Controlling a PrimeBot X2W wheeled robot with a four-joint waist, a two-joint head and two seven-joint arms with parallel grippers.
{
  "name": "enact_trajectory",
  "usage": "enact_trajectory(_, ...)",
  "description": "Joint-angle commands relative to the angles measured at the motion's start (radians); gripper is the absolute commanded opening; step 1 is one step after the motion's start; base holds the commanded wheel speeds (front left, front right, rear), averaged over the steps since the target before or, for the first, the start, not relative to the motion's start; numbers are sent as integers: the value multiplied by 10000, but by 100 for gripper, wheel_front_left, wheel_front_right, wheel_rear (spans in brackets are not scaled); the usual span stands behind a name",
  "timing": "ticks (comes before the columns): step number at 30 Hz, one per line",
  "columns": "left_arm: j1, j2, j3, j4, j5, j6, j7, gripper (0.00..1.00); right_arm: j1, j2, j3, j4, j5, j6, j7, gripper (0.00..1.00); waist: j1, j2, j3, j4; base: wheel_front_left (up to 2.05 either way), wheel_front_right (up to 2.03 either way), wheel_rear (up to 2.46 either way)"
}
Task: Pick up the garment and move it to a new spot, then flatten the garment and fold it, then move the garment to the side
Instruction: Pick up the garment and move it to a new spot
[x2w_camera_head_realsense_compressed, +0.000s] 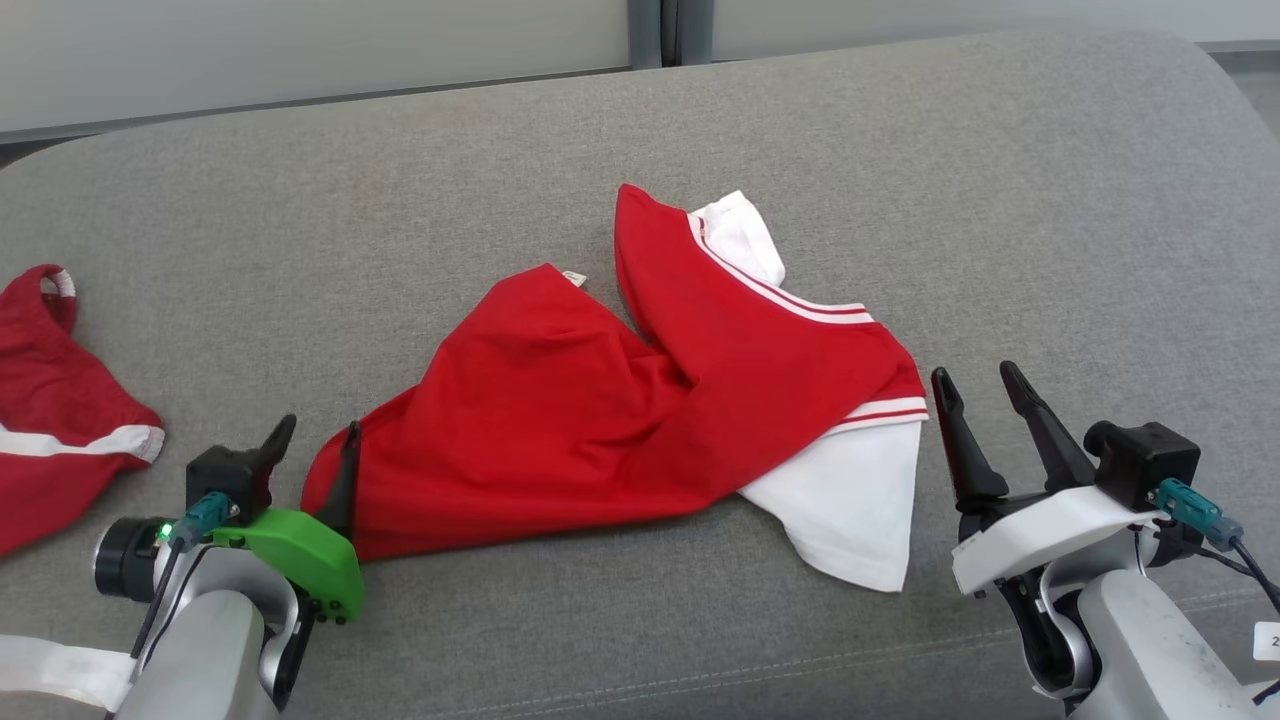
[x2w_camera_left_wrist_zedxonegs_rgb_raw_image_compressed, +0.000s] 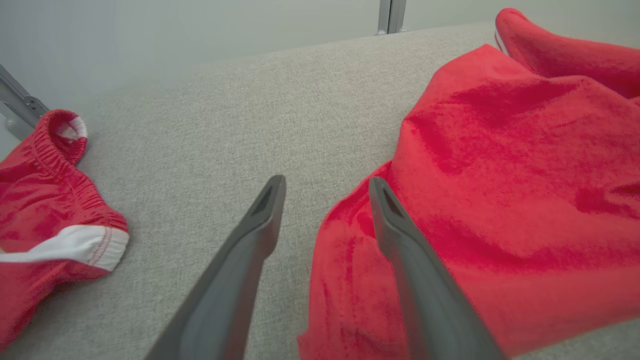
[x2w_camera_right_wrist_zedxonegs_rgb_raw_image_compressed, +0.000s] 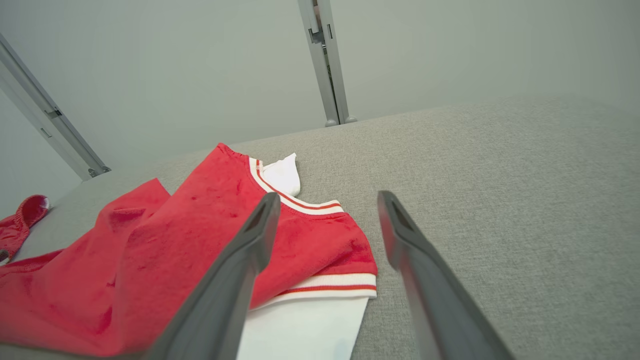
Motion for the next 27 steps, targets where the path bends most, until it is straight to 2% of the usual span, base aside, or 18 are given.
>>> enact_trajectory(1,-97,89,98,-352,131,146,-79,100,126,-33,-38,0,-26,1,-47,100,0,0,-2,133,0,0,0)
enact_trajectory(7,-129,52,98,-1503,498,251,-63,100,56,-52,14,35,14,1,-47,100,0,0,92,264,0,0,0)
enact_trajectory(12,-441,-97,-221,-1596,632,130,-64,100,-73,-64,110,47,59,1,-47,100,0,0,232,167,0,0,0)
enact_trajectory(22,-1681,-432,-1395,-374,411,-105,230,100,-375,-98,115,134,89,1,-47,100,0,0,660,-432,0,0,0)
enact_trajectory(27,-2362,-532,-2421,388,-67,-118,586,100,-472,-44,127,155,85,1,-45,100,0,0,897,-713,0,0,0)
